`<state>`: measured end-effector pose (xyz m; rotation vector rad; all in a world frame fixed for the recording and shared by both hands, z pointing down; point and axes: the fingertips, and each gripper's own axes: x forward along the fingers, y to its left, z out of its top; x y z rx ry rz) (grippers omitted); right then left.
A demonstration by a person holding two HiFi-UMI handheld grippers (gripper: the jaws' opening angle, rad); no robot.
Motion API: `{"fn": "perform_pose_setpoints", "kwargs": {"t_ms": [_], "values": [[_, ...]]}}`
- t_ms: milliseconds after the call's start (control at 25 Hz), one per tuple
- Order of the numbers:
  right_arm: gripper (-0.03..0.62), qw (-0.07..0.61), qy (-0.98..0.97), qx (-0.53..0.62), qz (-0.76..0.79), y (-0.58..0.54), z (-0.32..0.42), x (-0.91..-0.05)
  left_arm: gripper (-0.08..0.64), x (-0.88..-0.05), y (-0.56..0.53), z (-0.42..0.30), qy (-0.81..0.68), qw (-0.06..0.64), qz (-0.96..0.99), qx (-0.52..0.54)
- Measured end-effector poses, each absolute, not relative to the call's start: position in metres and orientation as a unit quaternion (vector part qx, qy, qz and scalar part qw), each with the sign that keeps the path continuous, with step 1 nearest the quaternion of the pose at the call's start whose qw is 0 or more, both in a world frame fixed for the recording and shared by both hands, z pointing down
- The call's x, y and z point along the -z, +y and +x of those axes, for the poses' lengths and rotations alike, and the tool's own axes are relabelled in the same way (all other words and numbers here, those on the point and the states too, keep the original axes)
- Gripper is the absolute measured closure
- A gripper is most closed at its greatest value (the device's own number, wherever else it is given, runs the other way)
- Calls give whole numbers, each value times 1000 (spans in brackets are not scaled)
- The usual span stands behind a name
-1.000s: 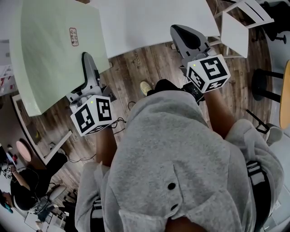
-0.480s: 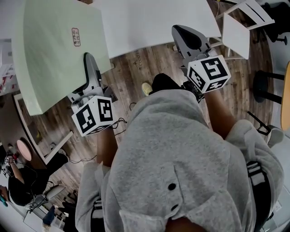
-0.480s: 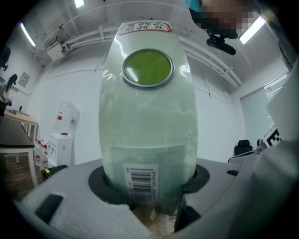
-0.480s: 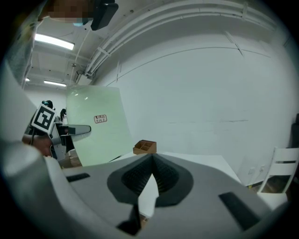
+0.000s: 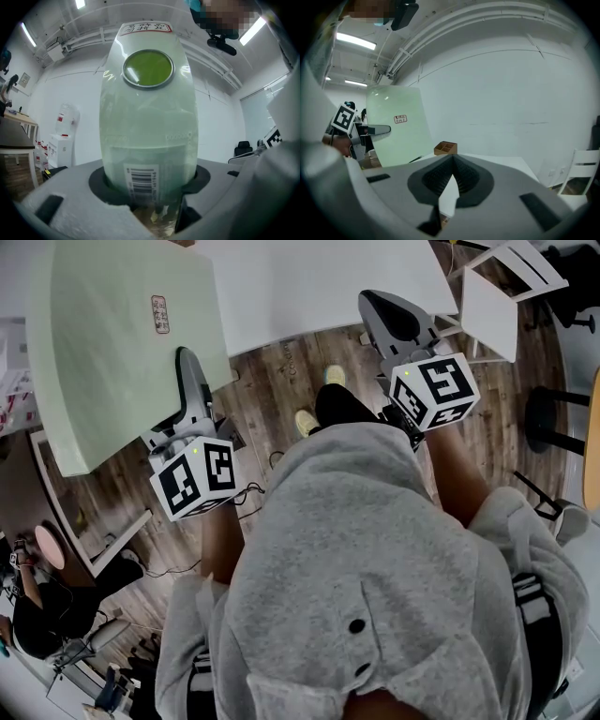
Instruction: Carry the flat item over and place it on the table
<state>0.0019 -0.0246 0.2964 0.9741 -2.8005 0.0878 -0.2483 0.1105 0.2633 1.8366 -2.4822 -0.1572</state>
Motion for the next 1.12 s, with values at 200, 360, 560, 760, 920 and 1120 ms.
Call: {"fn": "perform_pose_setpoints", "kwargs": {"t_ms": [200, 360, 560, 760, 920, 1120], "values": [[568, 87, -941, -27, 327, -24, 4, -298, 282, -264, 112, -247, -803, 22, 593, 51], [566, 84, -942, -23, 325, -24, 7, -300, 282, -265, 115, -243, -806, 17, 590, 55], [567, 78, -943, -20, 323, -32, 8, -301, 282, -265, 110, -243, -809, 14, 585, 58], [566, 75, -943, -20, 322, -43, 1, -301, 282, -262, 101, -249, -811, 8, 583, 54], [566, 74, -943, -22, 323, -57, -4, -301, 282, -261, 88, -255, -811, 9, 583, 49], [566, 75, -943, -25, 324, -77, -4, -303, 282, -261, 67, -256, -811, 7, 584, 48]]}}
